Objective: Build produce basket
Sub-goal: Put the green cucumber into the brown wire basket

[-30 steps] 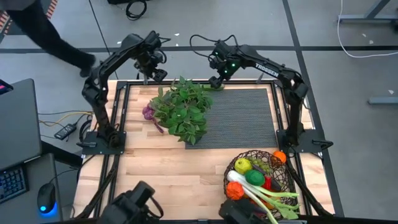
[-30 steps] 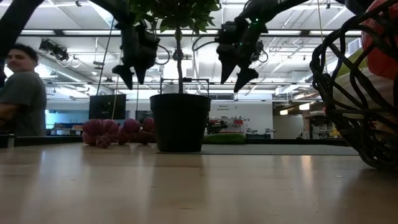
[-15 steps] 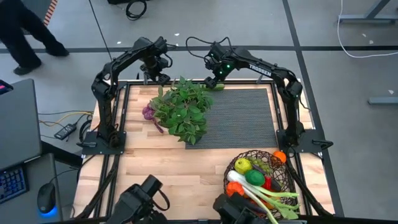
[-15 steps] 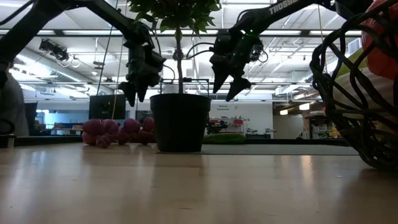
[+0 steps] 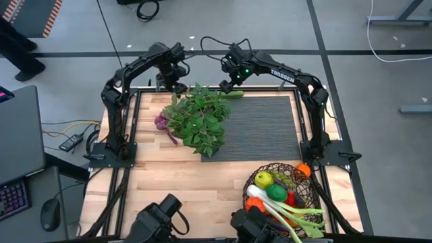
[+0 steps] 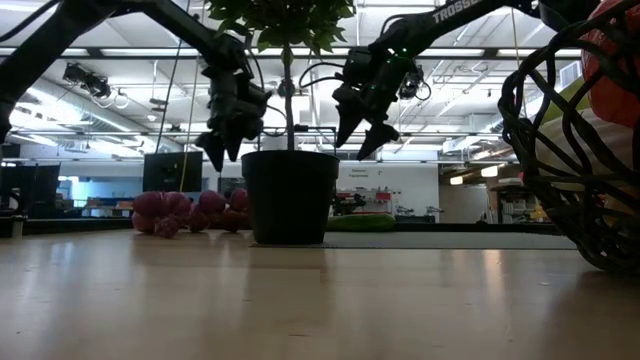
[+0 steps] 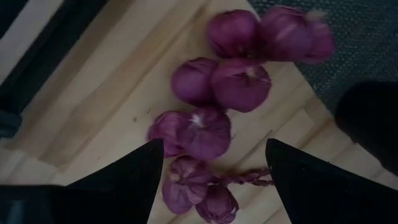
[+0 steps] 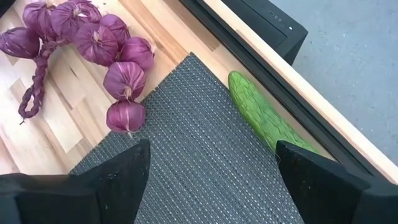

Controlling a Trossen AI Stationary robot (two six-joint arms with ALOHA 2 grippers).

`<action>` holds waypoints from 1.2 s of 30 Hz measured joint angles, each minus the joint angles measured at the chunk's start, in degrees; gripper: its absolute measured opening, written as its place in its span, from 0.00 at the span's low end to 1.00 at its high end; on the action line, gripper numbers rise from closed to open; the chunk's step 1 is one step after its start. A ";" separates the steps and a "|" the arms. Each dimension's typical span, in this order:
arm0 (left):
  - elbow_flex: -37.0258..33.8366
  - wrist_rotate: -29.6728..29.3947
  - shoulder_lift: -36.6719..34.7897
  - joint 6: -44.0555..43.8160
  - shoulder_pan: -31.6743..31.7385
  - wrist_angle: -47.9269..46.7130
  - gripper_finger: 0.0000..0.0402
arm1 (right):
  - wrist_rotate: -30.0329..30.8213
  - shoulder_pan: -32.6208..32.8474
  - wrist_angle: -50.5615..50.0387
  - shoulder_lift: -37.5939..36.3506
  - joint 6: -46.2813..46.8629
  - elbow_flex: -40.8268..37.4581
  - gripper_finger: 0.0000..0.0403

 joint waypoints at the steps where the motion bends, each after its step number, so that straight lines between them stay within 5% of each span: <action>1: 0.00 -0.02 0.00 0.37 -0.37 -0.11 0.72 | 0.00 0.00 0.09 0.00 0.00 0.00 0.86; 36: 0.00 -1.62 4.15 1.63 -3.06 -1.95 0.72 | 0.57 -0.99 1.71 -0.07 4.26 -2.69 0.86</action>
